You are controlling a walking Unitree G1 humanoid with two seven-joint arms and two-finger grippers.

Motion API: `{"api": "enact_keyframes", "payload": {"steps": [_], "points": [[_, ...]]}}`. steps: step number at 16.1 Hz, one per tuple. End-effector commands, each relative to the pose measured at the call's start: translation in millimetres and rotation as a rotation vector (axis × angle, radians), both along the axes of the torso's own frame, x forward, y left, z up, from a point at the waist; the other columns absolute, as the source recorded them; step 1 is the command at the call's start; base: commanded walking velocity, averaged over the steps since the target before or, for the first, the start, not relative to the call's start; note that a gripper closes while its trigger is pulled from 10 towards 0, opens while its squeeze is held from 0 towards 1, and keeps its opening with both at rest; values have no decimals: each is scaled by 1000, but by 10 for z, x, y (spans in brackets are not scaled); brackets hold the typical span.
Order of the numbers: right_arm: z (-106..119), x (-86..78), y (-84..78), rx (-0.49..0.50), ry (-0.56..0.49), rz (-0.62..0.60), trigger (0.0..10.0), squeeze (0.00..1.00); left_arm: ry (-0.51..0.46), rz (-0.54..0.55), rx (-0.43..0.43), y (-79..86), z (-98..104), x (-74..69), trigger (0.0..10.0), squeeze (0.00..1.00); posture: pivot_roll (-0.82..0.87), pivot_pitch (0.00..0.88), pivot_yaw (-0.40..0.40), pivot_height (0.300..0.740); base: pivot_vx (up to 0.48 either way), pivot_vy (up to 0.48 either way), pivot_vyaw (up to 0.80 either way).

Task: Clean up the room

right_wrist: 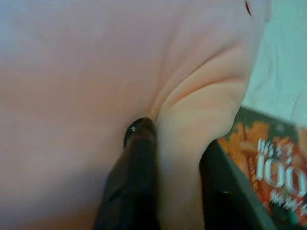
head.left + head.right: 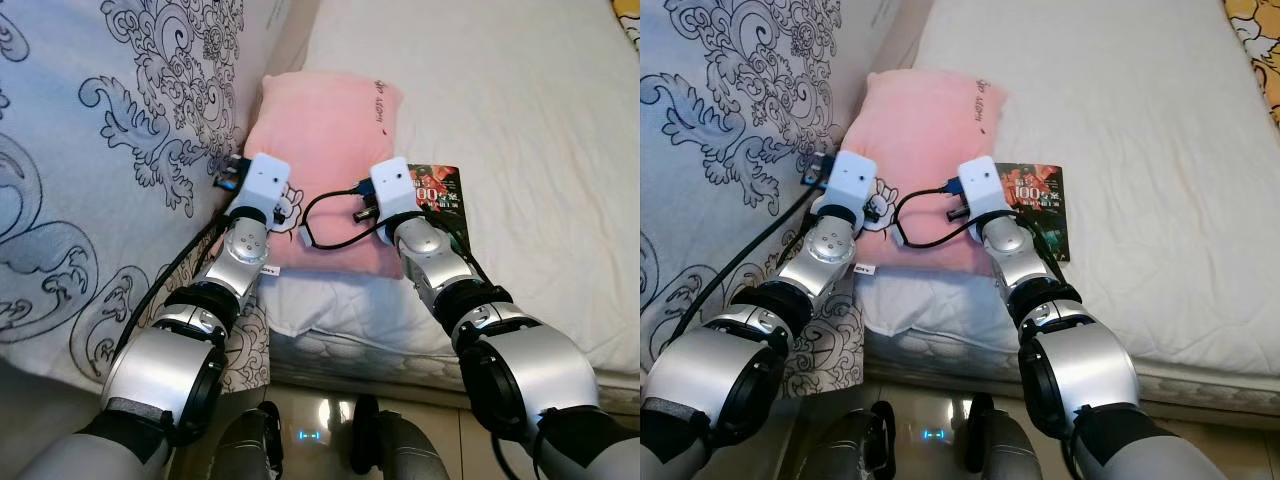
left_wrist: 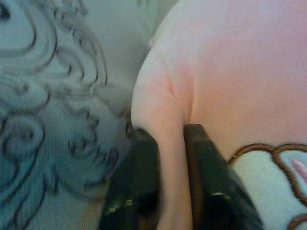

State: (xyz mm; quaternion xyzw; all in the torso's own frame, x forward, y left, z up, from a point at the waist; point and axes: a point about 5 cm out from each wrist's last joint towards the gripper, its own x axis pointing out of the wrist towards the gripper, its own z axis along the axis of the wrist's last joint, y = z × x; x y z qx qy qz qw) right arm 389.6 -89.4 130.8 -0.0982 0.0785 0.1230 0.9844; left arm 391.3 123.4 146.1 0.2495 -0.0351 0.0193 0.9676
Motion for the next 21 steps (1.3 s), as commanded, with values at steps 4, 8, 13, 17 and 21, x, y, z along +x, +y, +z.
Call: {"api": "enact_keyframes", "payload": {"steps": [4,8,13,17,21], "points": [[-162,-68,-19,44,61,-33,10000,1000,-114,-21,61,37,239,57,10000,1000,69,239,-22,740,0,0,0],[-118,-101,153,10,-21,47,10000,1000,-172,-31,75,34,352,74,10000,1000,64,192,-30,740,0,0,0],[-292,-199,151,252,48,-96,10000,1000,-230,-73,96,15,484,90,10000,1000,81,45,-41,740,0,0,0],[-368,-268,138,299,39,-116,10000,1000,-275,-121,88,73,492,39,10000,1000,83,0,-19,740,0,0,0],[-239,-262,-45,260,-112,-146,10000,1000,-111,-197,-194,23,134,-117,10000,1000,66,0,7,740,0,0,0]]}}
